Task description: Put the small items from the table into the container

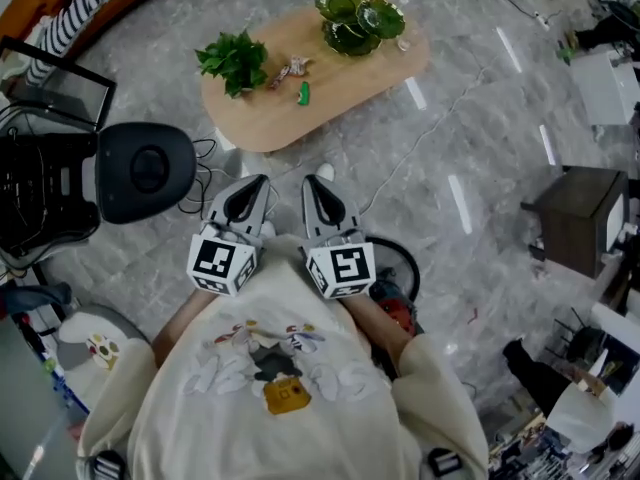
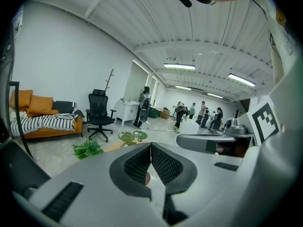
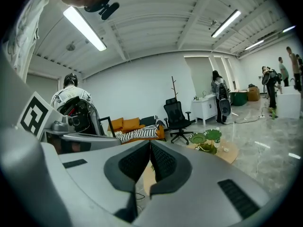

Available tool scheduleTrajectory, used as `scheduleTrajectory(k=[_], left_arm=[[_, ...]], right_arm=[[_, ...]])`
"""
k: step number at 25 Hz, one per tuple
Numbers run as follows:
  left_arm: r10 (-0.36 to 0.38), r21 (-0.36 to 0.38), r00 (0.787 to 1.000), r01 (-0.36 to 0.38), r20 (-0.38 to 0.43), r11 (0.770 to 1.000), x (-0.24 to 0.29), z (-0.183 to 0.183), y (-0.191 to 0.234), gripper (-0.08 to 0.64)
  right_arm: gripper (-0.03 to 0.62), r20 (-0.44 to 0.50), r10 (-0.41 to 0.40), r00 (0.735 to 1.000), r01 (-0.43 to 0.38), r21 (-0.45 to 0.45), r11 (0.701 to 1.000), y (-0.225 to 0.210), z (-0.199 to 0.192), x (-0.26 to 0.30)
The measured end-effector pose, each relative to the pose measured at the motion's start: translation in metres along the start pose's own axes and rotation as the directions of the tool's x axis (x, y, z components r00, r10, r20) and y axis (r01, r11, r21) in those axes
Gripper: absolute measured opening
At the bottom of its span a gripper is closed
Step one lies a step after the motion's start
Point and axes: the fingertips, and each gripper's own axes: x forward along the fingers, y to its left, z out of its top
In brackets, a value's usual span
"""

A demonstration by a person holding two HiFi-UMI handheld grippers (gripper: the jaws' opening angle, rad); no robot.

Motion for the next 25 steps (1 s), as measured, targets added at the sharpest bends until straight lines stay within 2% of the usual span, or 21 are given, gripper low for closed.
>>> scheduleTrajectory(k=[6,12,18,21,25], left_arm=[[0.017,0.023,1.0,-0.017,0.007,1.0,0.074,0.044,-0.015,0.009],[0.046,0.028,0.999,-0.046,-0.015,0.999,0.144,0.059,-0.02,0.009],[0.051,0.042,0.998,-0.049,-0.042,0.998,0.176,0.063,-0.037,0.009],[0.074,0.023,0.994,-0.072,-0.079,0.997,0.178,0.057,-0.035,0.009],[0.121,-0.005,0.991,-0.122,-0.064,0.993,0.185,0.062,-0.018,0.009]], right_arm=[[0.006,0.025,-0.009,1.0,0.008,0.029,1.0,-0.081,0.042,0.02],[0.006,0.049,-0.003,0.999,0.0,0.048,0.999,-0.151,0.068,0.049],[0.006,0.01,0.011,1.0,-0.012,0.096,0.995,-0.185,0.061,0.057],[0.006,-0.023,0.027,0.999,-0.024,0.114,0.993,-0.191,0.051,0.062],[0.006,-0.063,0.078,0.995,-0.071,0.106,0.992,-0.188,0.048,0.08]])
